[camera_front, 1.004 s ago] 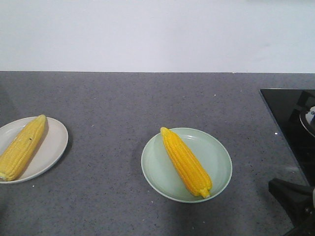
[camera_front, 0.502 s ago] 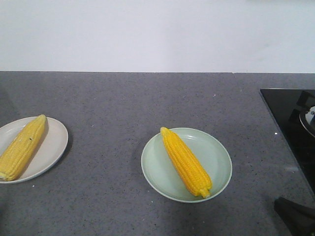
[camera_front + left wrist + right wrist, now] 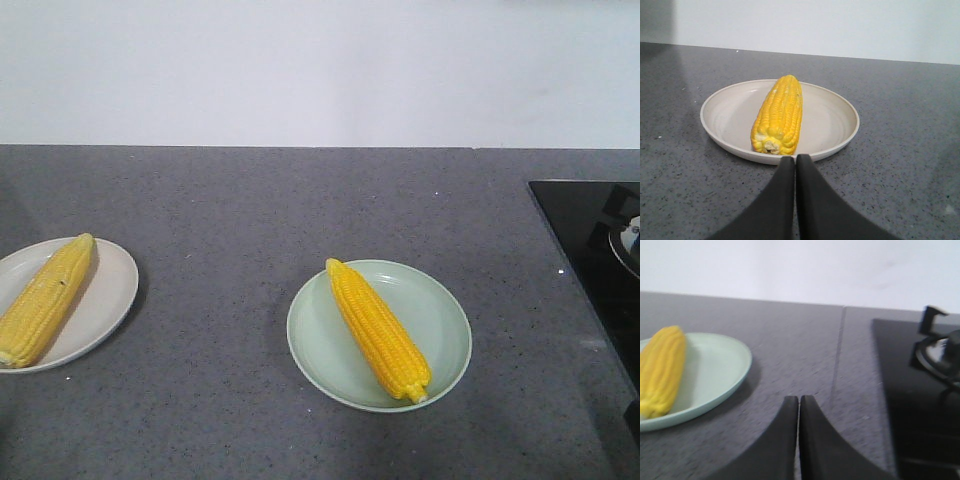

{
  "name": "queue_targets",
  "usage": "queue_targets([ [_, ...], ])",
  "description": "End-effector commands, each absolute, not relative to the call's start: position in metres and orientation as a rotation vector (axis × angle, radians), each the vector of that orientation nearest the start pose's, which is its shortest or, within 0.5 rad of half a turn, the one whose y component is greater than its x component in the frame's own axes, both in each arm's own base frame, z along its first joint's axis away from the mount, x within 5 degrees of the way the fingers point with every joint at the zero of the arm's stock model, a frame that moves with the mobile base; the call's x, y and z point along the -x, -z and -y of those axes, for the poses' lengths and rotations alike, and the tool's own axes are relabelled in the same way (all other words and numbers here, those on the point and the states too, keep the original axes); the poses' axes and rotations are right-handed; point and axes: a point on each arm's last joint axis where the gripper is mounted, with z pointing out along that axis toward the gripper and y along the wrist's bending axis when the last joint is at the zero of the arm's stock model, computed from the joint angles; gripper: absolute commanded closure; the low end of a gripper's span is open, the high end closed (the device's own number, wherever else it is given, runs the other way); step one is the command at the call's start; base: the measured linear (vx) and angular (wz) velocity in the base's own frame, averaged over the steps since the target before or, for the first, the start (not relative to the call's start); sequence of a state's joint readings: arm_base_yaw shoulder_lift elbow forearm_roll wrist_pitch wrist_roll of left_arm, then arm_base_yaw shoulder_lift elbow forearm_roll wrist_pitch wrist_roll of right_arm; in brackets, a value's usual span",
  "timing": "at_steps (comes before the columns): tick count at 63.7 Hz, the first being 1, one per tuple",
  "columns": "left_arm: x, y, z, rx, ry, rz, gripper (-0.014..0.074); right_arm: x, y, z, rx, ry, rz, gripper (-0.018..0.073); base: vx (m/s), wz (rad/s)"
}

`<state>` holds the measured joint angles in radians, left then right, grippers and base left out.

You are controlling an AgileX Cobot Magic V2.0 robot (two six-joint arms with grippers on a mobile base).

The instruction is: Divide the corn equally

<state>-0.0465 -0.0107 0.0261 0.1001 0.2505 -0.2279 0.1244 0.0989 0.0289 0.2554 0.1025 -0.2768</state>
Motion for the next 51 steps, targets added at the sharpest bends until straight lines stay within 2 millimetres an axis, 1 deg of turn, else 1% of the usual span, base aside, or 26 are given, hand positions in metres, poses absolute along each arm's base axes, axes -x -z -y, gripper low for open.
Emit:
queue_targets([
  [1,-0.056,-0.185,0.001,0.081,0.118,-1.669,0.0603,-0.062,-0.193,-0.006,0.122,-0.024,-1.619,0.0566,0.00,0.00],
  [9,-0.056,-0.185,0.001,0.081,0.118,-1.670,0.0603,-0.056,-0.194,-0.005,0.154,0.023,-1.580,0.0566,0.00,0.00],
  [20,-0.056,-0.185,0.001,0.081,0.117,-1.672,0.0603,-0.057,-0.196,-0.005,0.191,0.071,-1.556,0.0566,0.00,0.00],
  [34,-0.056,-0.185,0.001,0.081,0.117,-1.672,0.0603,-0.057,-0.196,-0.005,0.191,0.071,-1.554,0.0566,0.00,0.00],
  [51,-0.056,-0.185,0.001,0.081,0.117,-1.672,0.0603,-0.056,-0.203,-0.004,0.178,0.076,-1.478,0.0566,0.00,0.00],
])
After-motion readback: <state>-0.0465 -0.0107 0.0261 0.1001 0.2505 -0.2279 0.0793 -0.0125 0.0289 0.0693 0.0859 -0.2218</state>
